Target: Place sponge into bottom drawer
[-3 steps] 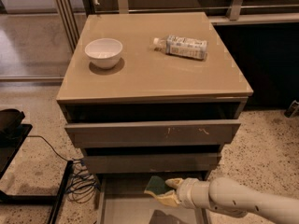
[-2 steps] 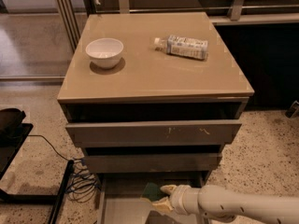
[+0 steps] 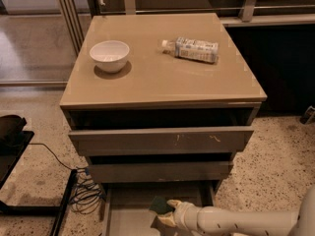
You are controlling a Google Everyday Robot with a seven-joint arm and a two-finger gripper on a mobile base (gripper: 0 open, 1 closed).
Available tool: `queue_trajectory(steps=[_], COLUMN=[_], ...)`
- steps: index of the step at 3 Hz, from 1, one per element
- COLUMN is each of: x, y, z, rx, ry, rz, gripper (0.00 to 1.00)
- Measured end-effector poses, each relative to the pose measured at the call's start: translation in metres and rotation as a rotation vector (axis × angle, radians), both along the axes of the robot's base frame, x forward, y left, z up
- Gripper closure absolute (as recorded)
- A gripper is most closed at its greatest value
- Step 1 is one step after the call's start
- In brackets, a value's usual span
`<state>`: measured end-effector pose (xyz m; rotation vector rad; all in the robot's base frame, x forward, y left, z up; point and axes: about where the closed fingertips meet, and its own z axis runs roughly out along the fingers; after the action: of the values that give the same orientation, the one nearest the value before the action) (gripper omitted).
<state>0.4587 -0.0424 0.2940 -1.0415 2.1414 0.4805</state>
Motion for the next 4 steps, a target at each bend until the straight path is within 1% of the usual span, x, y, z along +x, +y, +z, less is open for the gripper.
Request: queue_trajectory(steps=[1,2,3,4], x=[0.012,0.017,0.022,0.023], y=[-0.008,-0.021,-0.033,-0.036], z=[-0.034,-0.068,-0.093,-0.112], rx=[0.001,-0.003,0.009,0.015], ry=[-0.014,0.016,0.058,0.105], rz=[-0.023,-0.026,-0.006,0.037], gripper=[1.00,1.00,1.00,1.00])
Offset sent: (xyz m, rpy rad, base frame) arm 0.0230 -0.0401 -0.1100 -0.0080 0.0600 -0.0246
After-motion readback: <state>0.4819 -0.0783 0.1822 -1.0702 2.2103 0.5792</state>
